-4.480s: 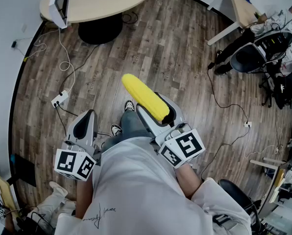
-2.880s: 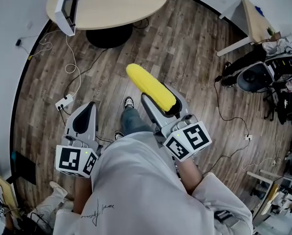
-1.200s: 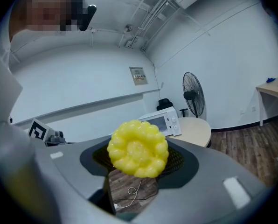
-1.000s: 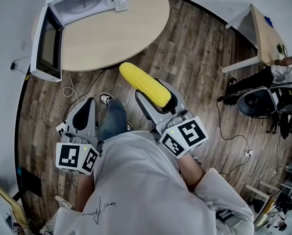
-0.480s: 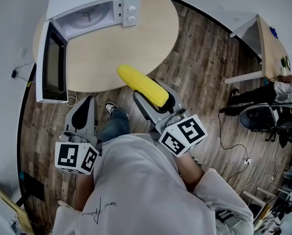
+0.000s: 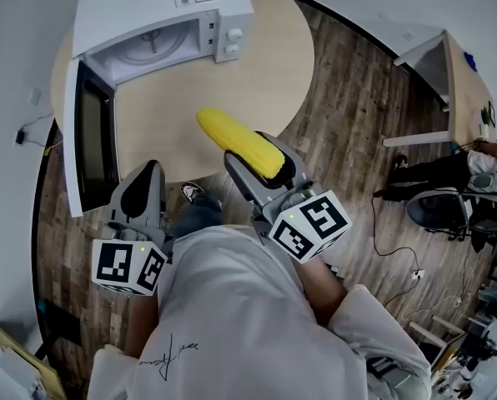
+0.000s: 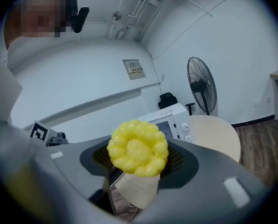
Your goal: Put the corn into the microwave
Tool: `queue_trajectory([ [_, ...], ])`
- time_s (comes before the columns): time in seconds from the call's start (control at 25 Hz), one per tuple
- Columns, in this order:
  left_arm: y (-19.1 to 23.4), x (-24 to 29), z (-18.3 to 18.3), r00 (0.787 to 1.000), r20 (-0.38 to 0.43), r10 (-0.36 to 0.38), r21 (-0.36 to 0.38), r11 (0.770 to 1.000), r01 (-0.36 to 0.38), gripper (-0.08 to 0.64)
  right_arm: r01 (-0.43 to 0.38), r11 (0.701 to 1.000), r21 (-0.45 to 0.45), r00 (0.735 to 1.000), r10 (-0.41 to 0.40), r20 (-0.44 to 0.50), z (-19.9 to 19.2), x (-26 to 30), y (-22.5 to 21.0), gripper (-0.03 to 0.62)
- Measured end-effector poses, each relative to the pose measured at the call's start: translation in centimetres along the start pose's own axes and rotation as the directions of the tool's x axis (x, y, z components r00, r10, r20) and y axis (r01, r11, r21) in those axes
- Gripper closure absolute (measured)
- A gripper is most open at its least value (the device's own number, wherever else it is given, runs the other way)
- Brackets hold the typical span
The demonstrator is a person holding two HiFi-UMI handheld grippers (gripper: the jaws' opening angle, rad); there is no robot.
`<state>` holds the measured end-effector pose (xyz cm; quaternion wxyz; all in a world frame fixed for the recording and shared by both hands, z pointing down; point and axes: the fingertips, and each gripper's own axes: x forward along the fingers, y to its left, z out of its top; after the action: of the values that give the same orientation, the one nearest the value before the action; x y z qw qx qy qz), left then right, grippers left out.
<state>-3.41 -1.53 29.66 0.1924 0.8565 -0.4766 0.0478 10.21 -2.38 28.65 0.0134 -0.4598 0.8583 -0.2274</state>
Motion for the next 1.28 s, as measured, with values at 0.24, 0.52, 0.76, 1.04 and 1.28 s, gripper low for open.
queue_trajectory([
  [0.24, 2.7, 2.3, 1.4, 1.000, -0.005, 0.005, -0.002, 1.000, -0.005, 0.568, -0.003, 1.000, 0.009, 1.000, 0.003, -0.016, 0.5, 3.9, -1.0, 0.333],
  [0.52, 5.9, 4.2, 2.2, 1.000, -0.011, 0.017, -0.010, 1.000, -0.017, 0.568, -0.014, 1.000, 0.008, 0.999, 0.015, -0.042, 0.5, 8.2, -1.6, 0.333],
  [0.76, 7.5, 5.5, 3.1, 1.000, -0.010, 0.017, -0.014, 1.000, -0.017, 0.568, -0.015, 1.000, 0.007, 0.998, 0.016, -0.060, 0.8, 10.6, -2.2, 0.333],
  [1.04, 8.2, 6.2, 2.6, 1.000, -0.020, 0.020, -0.005, 1.000, -0.020, 0.568, -0.029, 1.000, -0.008, 0.996, 0.029, -0.082, 0.9, 12.3, -2.4, 0.333],
  [1.28, 9.1, 6.0, 1.9, 0.998, -0.021, 0.056, -0.039, 0.998, -0.057, 0.568, -0.043, 0.999, -0.013, 0.994, 0.041, -0.103, 0.8, 13.6, -2.5, 0.333],
])
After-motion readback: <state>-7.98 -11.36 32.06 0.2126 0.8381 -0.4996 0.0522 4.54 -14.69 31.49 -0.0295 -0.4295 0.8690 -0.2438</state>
